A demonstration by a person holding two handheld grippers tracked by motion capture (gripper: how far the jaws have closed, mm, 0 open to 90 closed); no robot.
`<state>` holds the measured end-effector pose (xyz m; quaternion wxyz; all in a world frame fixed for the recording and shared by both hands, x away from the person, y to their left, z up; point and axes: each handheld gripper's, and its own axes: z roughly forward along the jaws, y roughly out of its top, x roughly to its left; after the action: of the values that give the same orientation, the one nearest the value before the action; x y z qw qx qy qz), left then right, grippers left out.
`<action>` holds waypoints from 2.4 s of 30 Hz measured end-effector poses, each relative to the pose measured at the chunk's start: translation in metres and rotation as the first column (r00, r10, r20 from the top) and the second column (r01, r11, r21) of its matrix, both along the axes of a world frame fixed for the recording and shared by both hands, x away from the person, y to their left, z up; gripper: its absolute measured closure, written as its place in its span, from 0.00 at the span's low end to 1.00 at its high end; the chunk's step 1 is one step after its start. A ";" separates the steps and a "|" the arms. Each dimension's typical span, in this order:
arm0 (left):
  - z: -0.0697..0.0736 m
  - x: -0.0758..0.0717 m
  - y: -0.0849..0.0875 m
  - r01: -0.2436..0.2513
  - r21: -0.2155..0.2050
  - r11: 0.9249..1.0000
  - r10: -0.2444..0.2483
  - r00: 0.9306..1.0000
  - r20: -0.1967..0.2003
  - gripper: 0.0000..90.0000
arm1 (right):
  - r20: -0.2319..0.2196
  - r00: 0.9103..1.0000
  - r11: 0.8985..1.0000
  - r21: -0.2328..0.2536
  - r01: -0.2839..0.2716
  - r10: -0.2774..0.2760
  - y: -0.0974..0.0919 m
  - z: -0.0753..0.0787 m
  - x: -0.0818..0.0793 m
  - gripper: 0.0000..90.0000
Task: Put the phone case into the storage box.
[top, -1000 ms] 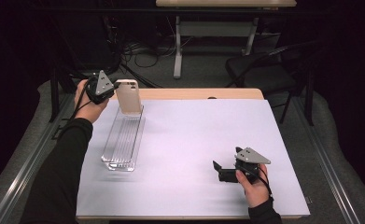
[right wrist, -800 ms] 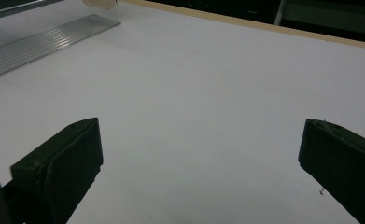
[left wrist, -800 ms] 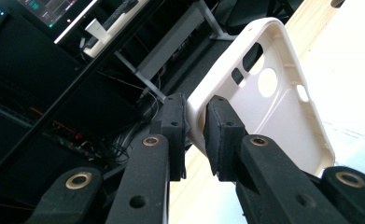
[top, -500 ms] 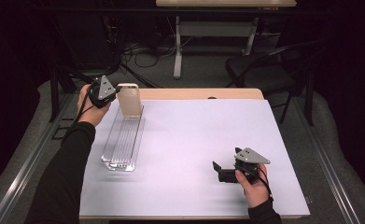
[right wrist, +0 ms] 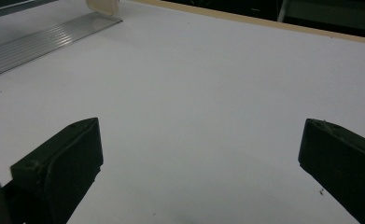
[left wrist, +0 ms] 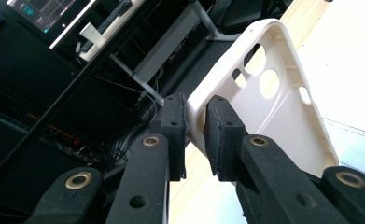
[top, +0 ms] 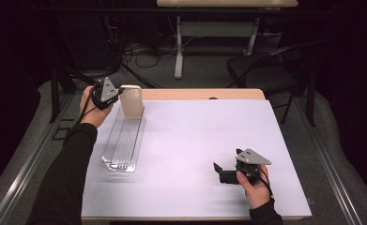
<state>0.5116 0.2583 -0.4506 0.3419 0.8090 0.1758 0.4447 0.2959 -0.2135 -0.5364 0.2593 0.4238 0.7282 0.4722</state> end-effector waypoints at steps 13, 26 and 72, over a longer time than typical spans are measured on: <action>-0.008 -0.001 0.003 0.008 -0.014 1.000 -0.008 1.000 0.007 0.87 | -0.005 1.000 1.000 -0.010 -0.010 0.010 0.001 -0.002 0.000 0.00; -0.009 0.001 0.006 -0.022 0.015 1.000 0.022 1.000 0.000 0.85 | -0.011 1.000 1.000 -0.010 -0.017 0.017 0.003 -0.003 0.000 0.00; -0.009 0.005 0.007 -0.087 -0.090 0.992 0.083 0.996 -0.045 0.49 | -0.020 1.000 1.000 -0.016 -0.023 0.023 0.003 -0.005 0.000 0.00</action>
<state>0.5165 0.2656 -0.4595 0.3556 0.7933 0.2373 0.4335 0.2960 -0.2101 -0.5412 0.2500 0.4178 0.7394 0.4650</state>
